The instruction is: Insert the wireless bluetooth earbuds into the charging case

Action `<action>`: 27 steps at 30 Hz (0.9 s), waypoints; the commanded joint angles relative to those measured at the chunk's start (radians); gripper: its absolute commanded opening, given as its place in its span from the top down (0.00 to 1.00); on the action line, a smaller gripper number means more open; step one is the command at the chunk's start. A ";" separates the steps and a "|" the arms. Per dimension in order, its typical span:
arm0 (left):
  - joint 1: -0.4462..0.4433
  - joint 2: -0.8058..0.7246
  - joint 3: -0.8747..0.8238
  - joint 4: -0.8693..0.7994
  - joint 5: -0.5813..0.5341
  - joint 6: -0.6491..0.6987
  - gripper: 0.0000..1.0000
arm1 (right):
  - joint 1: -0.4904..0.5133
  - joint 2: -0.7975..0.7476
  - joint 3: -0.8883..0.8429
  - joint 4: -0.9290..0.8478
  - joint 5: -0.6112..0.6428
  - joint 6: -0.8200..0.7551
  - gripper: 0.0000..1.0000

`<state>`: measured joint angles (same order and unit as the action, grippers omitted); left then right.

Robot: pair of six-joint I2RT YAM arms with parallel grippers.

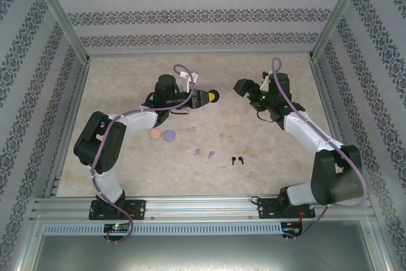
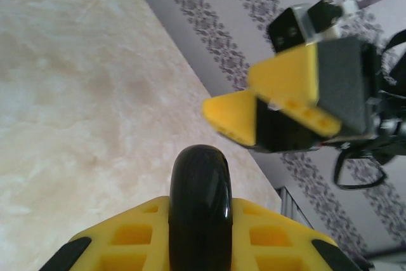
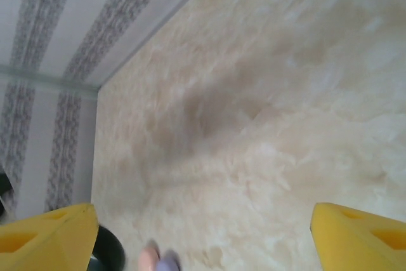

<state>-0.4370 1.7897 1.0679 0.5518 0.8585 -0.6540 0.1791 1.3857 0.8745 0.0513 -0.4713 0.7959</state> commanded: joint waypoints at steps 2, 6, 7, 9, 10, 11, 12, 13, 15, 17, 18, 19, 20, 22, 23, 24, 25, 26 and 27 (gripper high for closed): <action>0.022 -0.031 0.061 -0.219 0.160 0.136 1.00 | 0.009 -0.061 -0.072 0.169 -0.198 -0.152 0.15; 0.022 -0.031 0.088 -0.248 0.178 0.143 1.00 | 0.045 -0.045 -0.079 0.212 -0.226 -0.154 0.16; 0.022 -0.031 0.091 -0.251 0.177 0.143 1.00 | 0.057 -0.031 -0.066 0.207 -0.227 -0.157 0.17; 0.023 -0.031 0.096 -0.254 0.177 0.143 1.00 | 0.079 -0.005 -0.047 0.207 -0.230 -0.161 0.18; 0.023 -0.030 0.099 -0.259 0.175 0.143 1.00 | 0.088 0.007 -0.036 0.207 -0.230 -0.161 0.19; 0.023 -0.031 0.102 -0.263 0.173 0.146 1.00 | 0.098 0.021 -0.026 0.209 -0.231 -0.161 0.19; 0.023 -0.031 0.102 -0.262 0.172 0.146 1.00 | 0.105 0.031 -0.020 0.209 -0.229 -0.161 0.20; 0.023 -0.032 0.103 -0.262 0.171 0.146 1.00 | 0.113 0.041 -0.013 0.208 -0.226 -0.161 0.21; 0.023 -0.033 0.105 -0.262 0.170 0.146 1.00 | 0.121 0.058 -0.009 0.212 -0.218 -0.156 0.22; 0.022 -0.032 0.107 -0.261 0.166 0.146 1.00 | 0.127 0.072 -0.009 0.218 -0.217 -0.155 0.24; 0.022 -0.033 0.109 -0.261 0.165 0.146 1.00 | 0.129 0.078 -0.009 0.219 -0.217 -0.155 0.24; 0.022 -0.033 0.111 -0.259 0.164 0.146 1.00 | 0.131 0.085 -0.012 0.219 -0.214 -0.155 0.25; 0.023 -0.033 0.111 -0.254 0.163 0.142 1.00 | 0.132 0.091 -0.016 0.217 -0.209 -0.154 0.26; 0.022 -0.037 0.113 -0.243 0.165 0.134 1.00 | 0.132 0.100 -0.029 0.219 -0.199 -0.155 0.28; 0.023 -0.039 0.113 -0.236 0.163 0.130 1.00 | 0.130 0.106 -0.038 0.220 -0.190 -0.155 0.29; 0.022 -0.041 0.113 -0.228 0.163 0.126 1.00 | 0.126 0.110 -0.045 0.220 -0.182 -0.153 0.29; 0.023 -0.044 0.114 -0.215 0.165 0.116 1.00 | 0.123 0.119 -0.051 0.224 -0.176 -0.150 0.30; 0.022 -0.047 0.115 -0.206 0.168 0.107 1.00 | 0.115 0.128 -0.058 0.226 -0.172 -0.147 0.32; 0.023 -0.051 0.115 -0.204 0.168 0.105 1.00 | 0.109 0.135 -0.065 0.232 -0.169 -0.144 0.33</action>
<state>-0.4202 1.7725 1.1416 0.2939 0.9825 -0.5385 0.3031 1.4841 0.8368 0.2726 -0.6720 0.6655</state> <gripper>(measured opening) 0.196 0.679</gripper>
